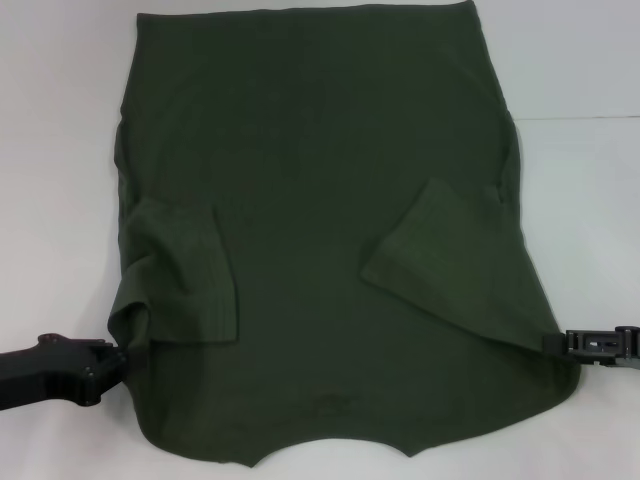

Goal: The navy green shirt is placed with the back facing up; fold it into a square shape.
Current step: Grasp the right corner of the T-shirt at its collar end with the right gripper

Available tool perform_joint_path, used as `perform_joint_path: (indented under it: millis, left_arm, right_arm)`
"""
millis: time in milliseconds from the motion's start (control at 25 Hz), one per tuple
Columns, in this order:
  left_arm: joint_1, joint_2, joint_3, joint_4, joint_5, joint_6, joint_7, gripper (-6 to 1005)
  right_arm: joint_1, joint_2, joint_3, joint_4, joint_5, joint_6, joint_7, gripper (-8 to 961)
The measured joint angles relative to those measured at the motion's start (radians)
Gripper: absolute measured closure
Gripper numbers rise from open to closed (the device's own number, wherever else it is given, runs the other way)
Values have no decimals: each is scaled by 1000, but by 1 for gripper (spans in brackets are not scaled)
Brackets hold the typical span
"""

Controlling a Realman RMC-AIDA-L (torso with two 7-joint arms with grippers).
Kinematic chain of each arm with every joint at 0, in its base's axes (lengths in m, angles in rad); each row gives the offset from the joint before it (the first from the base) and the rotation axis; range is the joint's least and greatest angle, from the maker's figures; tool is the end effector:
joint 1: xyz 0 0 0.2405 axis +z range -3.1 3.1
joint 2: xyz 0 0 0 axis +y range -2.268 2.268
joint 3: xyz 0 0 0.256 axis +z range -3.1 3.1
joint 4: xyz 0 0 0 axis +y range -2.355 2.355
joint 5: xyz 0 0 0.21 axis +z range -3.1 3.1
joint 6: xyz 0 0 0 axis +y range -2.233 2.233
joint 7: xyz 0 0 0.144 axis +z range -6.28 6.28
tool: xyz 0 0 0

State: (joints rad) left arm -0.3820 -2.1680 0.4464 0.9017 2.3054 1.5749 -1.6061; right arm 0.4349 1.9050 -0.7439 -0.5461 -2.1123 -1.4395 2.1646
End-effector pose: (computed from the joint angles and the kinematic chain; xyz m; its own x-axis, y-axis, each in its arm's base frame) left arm -0.3265 0.2836 0.0206 0.6547 0.6151 0.4393 0.7419 -0.6344 -0.2173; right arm 0.3533 0.3052 0.0405 0.1747 -0.9069 -0.3834 -0.9808 -0.1946 0.0135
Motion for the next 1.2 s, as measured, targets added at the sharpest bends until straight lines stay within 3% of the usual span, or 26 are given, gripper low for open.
perform_joint_path:
  millis: [680, 1200]
  left_arm:
    - [-8, 0, 0, 0, -7, 1, -1, 952]
    - [-6, 0, -6, 0, -8, 0, 6, 952]
  right_arm:
    - [-31, -3, 32, -37, -43, -44, 38, 87]
    - [-20, 12, 32, -27, -45, -29, 38, 87]
